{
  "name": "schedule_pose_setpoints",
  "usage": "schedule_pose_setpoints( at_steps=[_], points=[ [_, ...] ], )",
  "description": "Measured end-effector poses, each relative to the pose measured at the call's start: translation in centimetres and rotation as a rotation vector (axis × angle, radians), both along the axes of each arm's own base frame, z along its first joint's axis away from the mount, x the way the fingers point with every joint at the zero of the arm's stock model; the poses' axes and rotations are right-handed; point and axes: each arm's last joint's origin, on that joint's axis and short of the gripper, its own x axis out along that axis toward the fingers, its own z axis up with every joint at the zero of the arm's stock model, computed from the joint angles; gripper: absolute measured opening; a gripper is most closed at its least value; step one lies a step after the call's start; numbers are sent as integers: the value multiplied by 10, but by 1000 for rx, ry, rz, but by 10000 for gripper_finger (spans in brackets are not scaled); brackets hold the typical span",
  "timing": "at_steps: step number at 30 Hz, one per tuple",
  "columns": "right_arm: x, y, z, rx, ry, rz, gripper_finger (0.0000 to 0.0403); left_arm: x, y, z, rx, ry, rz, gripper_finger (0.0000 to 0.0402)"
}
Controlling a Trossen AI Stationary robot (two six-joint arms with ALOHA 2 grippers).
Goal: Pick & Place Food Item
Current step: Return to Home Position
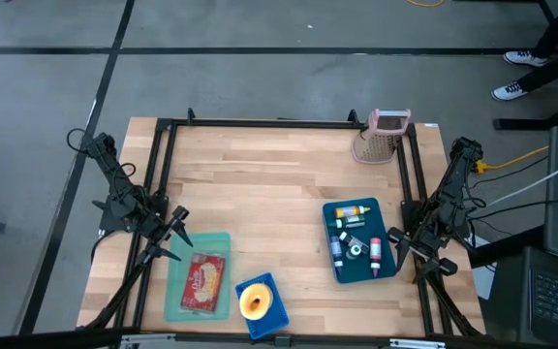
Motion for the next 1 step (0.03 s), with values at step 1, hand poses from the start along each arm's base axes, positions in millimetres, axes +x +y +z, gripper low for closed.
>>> schedule_pose_setpoints(
  at_steps=[1],
  points=[
    [0,0,0,0,0,0,217,0,0,0,0,0,0,211]
  ],
)
